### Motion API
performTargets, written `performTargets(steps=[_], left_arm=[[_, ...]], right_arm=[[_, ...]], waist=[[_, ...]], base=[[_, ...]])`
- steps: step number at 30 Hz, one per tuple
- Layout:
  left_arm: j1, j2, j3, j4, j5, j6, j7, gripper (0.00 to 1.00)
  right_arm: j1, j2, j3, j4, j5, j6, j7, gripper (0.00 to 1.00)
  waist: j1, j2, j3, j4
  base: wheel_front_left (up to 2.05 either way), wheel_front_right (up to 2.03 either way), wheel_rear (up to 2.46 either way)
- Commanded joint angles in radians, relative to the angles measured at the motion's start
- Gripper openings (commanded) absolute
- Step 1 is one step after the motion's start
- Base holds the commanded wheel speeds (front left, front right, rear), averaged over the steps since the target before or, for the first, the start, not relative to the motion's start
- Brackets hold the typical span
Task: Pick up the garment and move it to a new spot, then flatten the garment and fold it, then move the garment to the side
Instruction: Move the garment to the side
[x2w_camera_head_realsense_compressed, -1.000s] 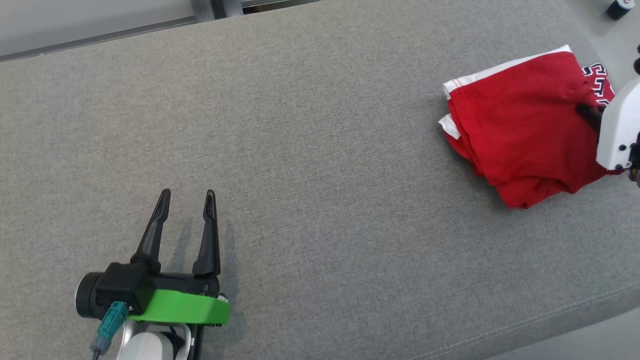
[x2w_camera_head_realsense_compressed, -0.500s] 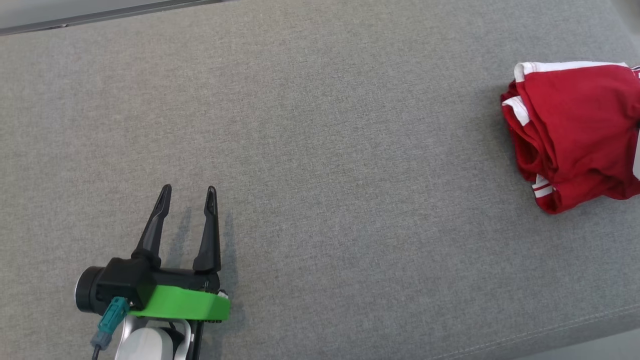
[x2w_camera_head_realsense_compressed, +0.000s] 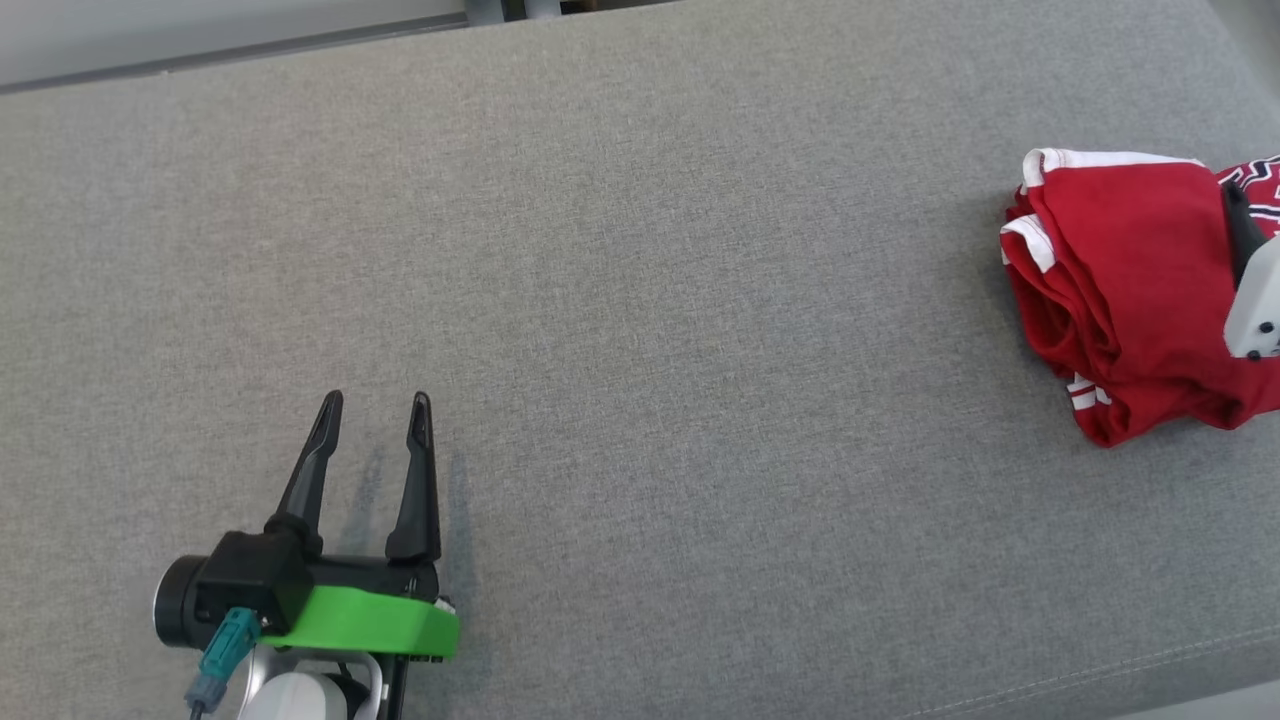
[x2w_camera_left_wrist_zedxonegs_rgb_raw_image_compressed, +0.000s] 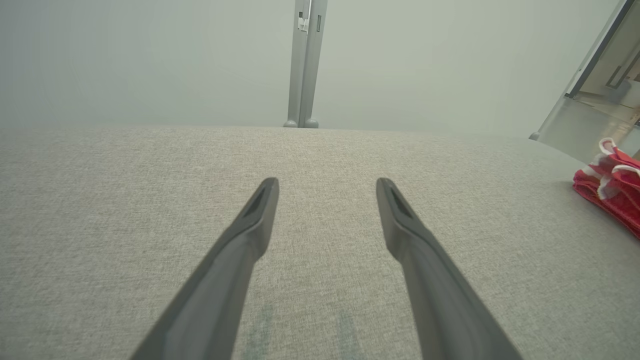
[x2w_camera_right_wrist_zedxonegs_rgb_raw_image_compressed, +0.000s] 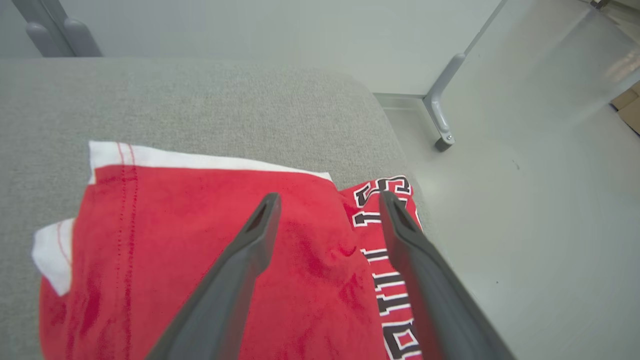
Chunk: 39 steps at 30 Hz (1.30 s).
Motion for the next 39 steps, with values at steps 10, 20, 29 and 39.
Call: performTargets(steps=[10,20,29,39], left_arm=[[0.077,0.003,0.005,0.052,-0.027,0.013,0.0,1.0],[0.1,0.013,0.013,0.121,-0.027,0.011,0.0,1.0],[0.088,0.025,0.038,0.193,-0.01,0.007,0.0,1.0],[0.102,0.019,0.058,0.227,0.003,-0.005,0.0,1.0]], right_arm=[[0.216,0.104,-0.009,-0.315,0.038,-0.002,-0.262,1.0],[0.468,0.238,-0.045,-0.366,-0.03,-0.002,-0.475,1.0],[0.581,0.362,-0.087,-0.259,-0.144,-0.002,-0.586,1.0],[0.637,0.402,-0.154,-0.282,-0.214,-0.002,-0.591,1.0]], waist=[[0.0,-0.0001,-0.16,0.056],[0.0,-0.0001,-0.26,0.174],[0.0,-0.0001,-0.287,0.233],[0.0,-0.0001,-0.305,0.212]], base=[[0.0,0.0,0.0],[0.0,0.0,0.0],[0.0,0.0,0.0],[0.0,0.0,0.0]])
